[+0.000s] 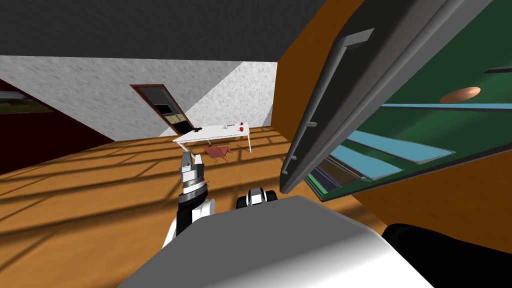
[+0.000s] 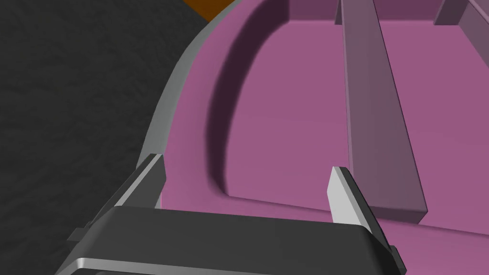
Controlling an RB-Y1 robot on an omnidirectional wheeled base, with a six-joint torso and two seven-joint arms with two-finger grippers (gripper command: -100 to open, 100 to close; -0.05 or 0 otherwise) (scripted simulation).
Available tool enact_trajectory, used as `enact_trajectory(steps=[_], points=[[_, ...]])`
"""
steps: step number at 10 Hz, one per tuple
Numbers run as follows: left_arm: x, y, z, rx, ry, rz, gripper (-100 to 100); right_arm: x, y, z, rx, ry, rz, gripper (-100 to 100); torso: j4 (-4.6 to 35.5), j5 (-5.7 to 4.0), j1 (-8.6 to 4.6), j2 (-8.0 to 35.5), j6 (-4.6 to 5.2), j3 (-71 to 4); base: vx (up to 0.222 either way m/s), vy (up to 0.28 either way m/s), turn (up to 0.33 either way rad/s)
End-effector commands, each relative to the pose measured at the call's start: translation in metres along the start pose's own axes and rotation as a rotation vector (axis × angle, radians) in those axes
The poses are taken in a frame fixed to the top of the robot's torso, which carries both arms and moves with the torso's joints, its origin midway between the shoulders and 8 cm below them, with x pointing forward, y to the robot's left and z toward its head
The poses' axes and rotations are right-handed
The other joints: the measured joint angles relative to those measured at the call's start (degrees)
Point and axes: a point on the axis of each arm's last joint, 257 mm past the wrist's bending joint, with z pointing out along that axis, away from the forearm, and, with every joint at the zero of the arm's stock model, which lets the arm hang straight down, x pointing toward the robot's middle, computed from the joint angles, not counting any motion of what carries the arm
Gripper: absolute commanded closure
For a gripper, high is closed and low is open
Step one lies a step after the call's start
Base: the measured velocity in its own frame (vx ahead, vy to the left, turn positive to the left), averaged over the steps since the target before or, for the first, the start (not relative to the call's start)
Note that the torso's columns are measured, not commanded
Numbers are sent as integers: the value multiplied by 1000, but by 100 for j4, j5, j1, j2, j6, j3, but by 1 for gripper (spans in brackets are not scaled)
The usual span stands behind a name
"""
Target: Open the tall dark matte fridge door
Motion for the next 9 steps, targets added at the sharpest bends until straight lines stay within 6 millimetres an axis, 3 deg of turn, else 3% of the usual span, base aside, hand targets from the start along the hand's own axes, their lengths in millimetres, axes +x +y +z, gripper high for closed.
enact_trajectory(steps=[1,5,9], points=[[0,0,0,0,0,0,0,23,2,-8,39,29,57,-100,1,-2,-2,3,0,3,20,93,55],[0,0,0,0,0,0,0,53,7,-20,93,69,138,-100,1,0,2,2,1,1,28,77,45],[0,0,0,0,0,0,0,92,26,-32,146,119,251,-100,1,0,-2,4,0,2,44,98,58]])
